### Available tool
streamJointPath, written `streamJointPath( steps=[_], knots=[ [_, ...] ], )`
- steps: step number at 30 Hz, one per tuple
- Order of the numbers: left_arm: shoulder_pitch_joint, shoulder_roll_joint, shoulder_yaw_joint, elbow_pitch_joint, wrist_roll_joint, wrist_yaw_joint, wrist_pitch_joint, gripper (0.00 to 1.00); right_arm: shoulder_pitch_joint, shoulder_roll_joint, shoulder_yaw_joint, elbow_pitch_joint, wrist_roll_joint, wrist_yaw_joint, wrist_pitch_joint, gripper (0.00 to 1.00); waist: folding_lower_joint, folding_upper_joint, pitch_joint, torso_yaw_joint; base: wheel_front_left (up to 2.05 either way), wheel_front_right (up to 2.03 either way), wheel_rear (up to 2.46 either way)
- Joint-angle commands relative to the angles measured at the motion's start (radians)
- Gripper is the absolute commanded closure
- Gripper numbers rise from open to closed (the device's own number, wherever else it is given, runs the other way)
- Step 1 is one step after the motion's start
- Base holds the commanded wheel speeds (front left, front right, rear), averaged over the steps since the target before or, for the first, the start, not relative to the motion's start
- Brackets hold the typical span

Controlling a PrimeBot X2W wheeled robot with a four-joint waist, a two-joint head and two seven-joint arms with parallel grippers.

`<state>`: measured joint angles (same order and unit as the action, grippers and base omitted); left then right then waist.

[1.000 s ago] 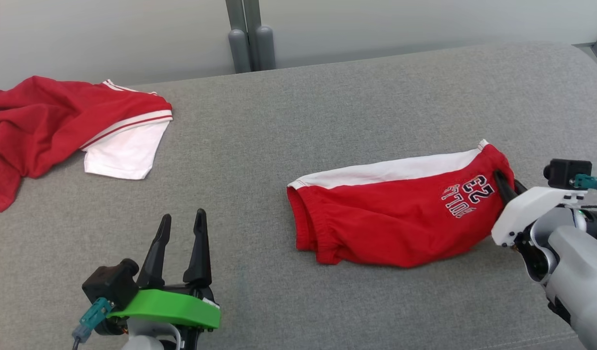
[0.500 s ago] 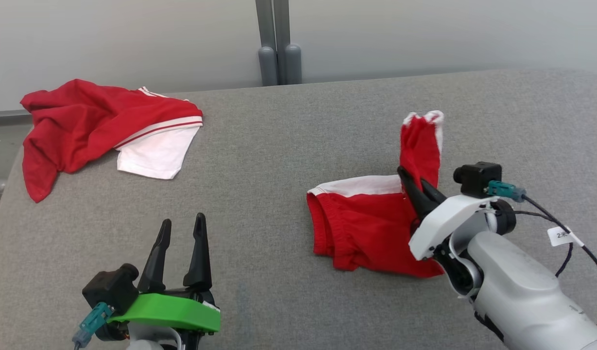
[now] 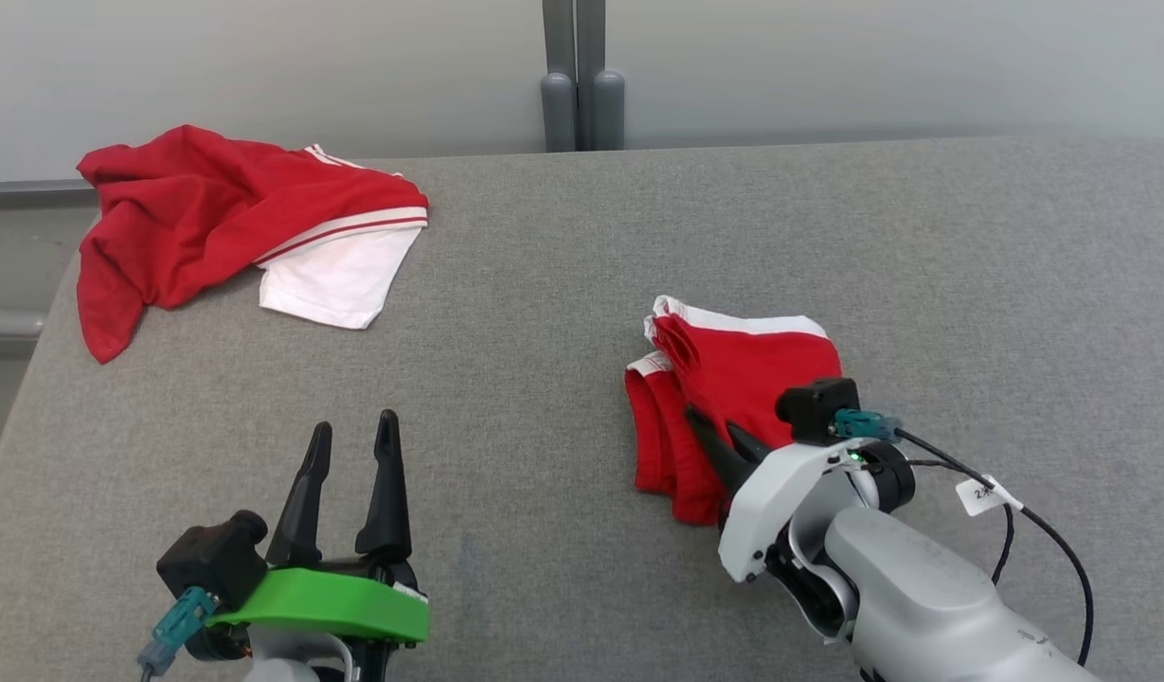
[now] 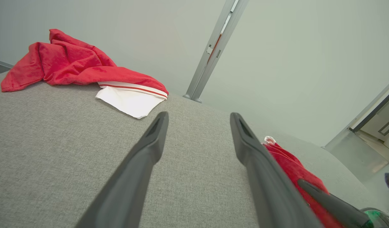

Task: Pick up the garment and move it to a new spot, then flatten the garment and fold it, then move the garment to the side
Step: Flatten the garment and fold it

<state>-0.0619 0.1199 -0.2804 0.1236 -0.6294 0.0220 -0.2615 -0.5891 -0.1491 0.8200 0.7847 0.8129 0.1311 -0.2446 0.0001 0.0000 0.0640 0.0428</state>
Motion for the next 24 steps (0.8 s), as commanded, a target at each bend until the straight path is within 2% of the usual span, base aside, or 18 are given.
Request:
streamJointPath(
  steps=[1, 10, 11, 12, 13, 14, 20, 24],
  knots=[
    [-0.012, 0.000, 0.006, 0.001, 0.007, -0.003, -0.005, 0.00, -0.005, 0.003, 0.011, 0.009, -0.008, -0.001, 0.001, 1.00, -0.0001, 0.0000, 0.003, 0.002, 0.00, 0.00, 0.00],
    [-0.015, -0.008, 0.018, 0.004, 0.010, -0.008, -0.004, 0.00, -0.025, 0.026, 0.085, 0.048, -0.011, 0.000, -0.002, 1.00, -0.0001, 0.0000, 0.008, -0.007, 0.00, 0.00, 0.00],
    [-0.015, -0.009, 0.019, 0.005, 0.011, -0.010, -0.004, 0.00, -0.026, 0.027, 0.090, 0.050, -0.010, 0.000, -0.004, 0.93, -0.0001, 0.0000, 0.008, -0.008, 0.00, 0.00, 0.00],
    [-0.015, -0.010, 0.020, 0.006, 0.011, -0.011, -0.004, 0.00, -0.027, 0.028, 0.097, 0.052, -0.013, 0.000, -0.005, 0.66, -0.0001, 0.0000, 0.007, -0.010, 0.00, 0.00, 0.00],
    [-0.015, -0.011, 0.021, 0.007, 0.012, -0.012, -0.004, 0.00, -0.027, 0.029, 0.102, 0.055, -0.014, 0.000, -0.006, 0.55, -0.0001, 0.0000, 0.007, -0.012, 0.00, 0.00, 0.00],
    [-0.014, -0.012, 0.022, 0.008, 0.013, -0.012, -0.004, 0.00, -0.026, 0.031, 0.108, 0.055, -0.015, 0.000, -0.008, 0.00, -0.0001, 0.0000, 0.006, -0.013, 0.00, 0.00, 0.00],
    [-0.009, -0.016, 0.023, 0.012, 0.016, -0.015, -0.004, 0.00, -0.005, 0.023, 0.107, 0.004, -0.006, 0.000, -0.019, 0.00, -0.0001, 0.0000, 0.001, -0.023, 0.00, 0.00, 0.00],
    [-0.002, -0.021, 0.009, 0.016, 0.019, -0.021, -0.004, 0.00, 0.020, 0.003, 0.052, -0.072, -0.008, 0.000, -0.021, 0.00, -0.0001, 0.0000, -0.003, -0.030, 0.00, 0.00, 0.00]
  ],
)
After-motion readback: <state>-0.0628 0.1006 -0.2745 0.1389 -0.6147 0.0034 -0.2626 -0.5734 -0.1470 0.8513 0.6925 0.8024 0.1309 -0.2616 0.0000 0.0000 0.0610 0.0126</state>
